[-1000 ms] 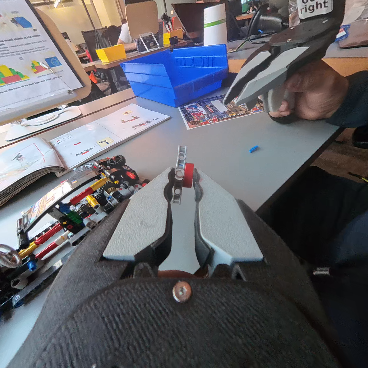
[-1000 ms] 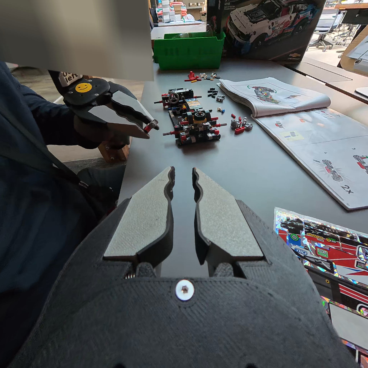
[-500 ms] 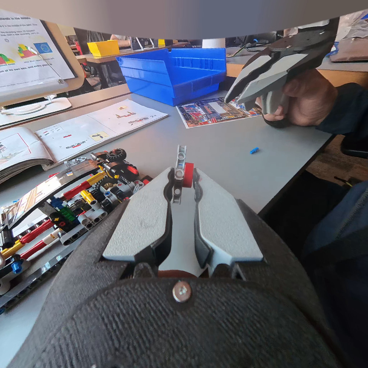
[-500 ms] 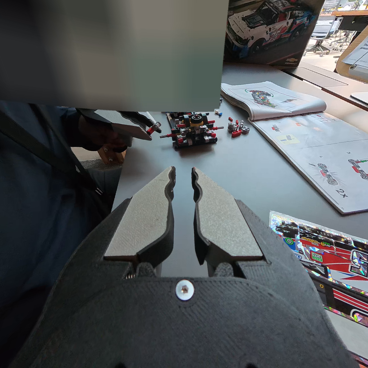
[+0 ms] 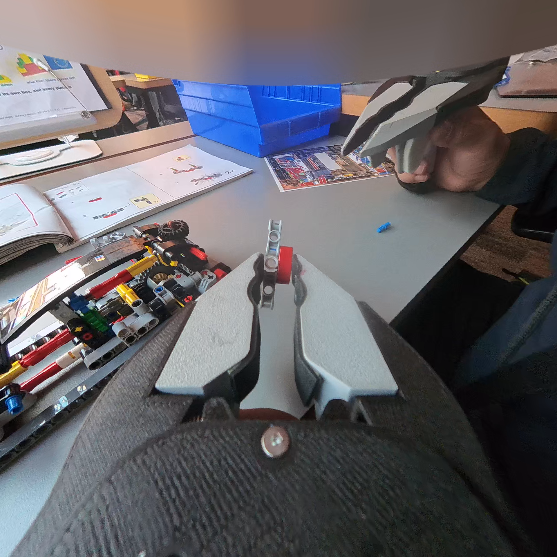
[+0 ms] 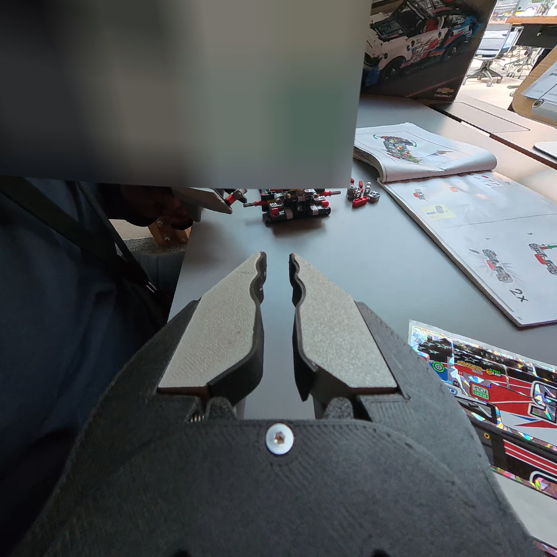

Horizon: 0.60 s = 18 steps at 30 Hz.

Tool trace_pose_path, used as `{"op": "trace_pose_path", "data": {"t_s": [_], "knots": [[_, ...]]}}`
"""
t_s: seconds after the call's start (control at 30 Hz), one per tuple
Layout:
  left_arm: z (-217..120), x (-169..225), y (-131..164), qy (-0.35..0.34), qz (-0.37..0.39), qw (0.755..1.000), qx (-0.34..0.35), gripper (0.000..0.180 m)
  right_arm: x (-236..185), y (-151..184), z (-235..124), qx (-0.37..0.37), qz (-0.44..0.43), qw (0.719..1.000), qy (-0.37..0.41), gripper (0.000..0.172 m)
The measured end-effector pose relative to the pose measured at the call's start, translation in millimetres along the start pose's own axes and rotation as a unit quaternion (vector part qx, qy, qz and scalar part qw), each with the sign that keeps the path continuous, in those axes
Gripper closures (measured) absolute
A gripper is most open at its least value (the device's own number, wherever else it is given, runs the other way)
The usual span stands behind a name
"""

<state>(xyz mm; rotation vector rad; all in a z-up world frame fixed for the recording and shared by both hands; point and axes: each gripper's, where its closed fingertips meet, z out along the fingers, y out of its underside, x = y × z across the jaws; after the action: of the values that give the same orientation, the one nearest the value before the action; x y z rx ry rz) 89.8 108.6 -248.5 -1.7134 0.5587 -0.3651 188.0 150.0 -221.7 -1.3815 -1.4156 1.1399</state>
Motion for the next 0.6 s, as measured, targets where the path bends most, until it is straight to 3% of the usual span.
{"op": "trace_pose_path", "data": {"t_s": [0.37, 0.6], "knots": [[1.7, -0.2, 5.1, -0.015, 0.025, 0.999, -0.02, 0.165, -12.9, 3.3, 4.7, -0.016, -0.04, 0.999, -0.006, 0.161], [-3.5, -0.2, 7.6, -0.059, 0.13, 0.989, -0.041, 0.165, -17.7, 3.2, 5.9, -0.017, -0.055, 0.998, -0.008, 0.16]]}}
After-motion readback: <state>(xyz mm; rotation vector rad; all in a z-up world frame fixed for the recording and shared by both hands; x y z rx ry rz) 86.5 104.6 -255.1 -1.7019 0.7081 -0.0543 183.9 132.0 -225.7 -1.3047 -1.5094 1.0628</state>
